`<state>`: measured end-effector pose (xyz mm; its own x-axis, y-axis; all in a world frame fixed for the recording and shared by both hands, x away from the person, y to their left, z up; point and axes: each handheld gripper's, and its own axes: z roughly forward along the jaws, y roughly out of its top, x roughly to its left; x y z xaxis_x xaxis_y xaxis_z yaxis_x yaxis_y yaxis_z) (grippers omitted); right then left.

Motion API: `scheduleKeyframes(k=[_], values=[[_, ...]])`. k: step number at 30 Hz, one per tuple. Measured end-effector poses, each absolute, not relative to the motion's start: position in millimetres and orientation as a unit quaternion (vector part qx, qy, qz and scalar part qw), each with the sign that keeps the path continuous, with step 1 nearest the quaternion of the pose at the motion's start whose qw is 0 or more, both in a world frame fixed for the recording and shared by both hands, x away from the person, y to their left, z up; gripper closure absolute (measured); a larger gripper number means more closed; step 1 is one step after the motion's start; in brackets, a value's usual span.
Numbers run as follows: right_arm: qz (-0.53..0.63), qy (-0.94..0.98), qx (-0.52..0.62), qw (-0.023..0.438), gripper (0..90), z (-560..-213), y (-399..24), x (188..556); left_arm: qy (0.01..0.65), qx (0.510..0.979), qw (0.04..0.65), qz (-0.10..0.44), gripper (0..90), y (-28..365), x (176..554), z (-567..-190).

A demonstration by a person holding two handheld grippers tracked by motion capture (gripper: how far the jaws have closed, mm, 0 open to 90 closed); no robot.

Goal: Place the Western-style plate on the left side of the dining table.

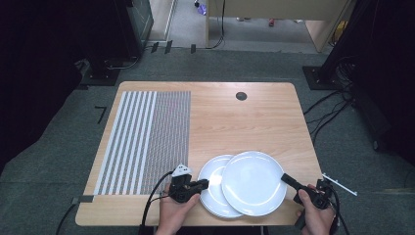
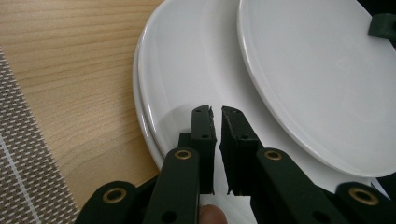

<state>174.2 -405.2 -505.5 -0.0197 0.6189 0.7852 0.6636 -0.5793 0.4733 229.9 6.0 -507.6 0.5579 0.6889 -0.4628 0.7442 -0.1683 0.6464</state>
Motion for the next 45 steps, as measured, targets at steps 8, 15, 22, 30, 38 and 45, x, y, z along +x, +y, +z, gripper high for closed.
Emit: scheduleKeyframes(k=[8,15,22,30,38,45], values=[[-0.543,-0.446,-0.711,0.028,88.7,-516.1,-406.4,176.1,0.479,0.739,0.471,-0.050,65.5,-3.0,228.2,-498.3],[-0.549,-0.442,-0.708,0.037,88.6,-520.9,-405.9,177.1,0.485,0.738,0.463,-0.076,57.9,-26.1,227.9,-504.9],[-0.551,-0.452,-0.701,0.031,87.8,-521.8,-403.5,177.0,0.486,0.742,0.456,-0.075,56.6,-34.8,223.8,-508.3],[-0.547,-0.452,-0.704,0.020,88.1,-518.8,-399.2,175.2,0.465,0.747,0.463,-0.106,58.3,-41.1,225.4,-511.2],[-0.550,-0.442,-0.708,0.015,88.4,-515.7,-399.3,173.2,0.470,0.739,0.465,-0.129,67.6,-37.9,228.1,-511.8],[-0.562,-0.441,-0.699,0.016,88.4,-509.4,-391.6,173.2,0.473,0.731,0.479,-0.113,69.9,-27.1,229.3,-501.1]])
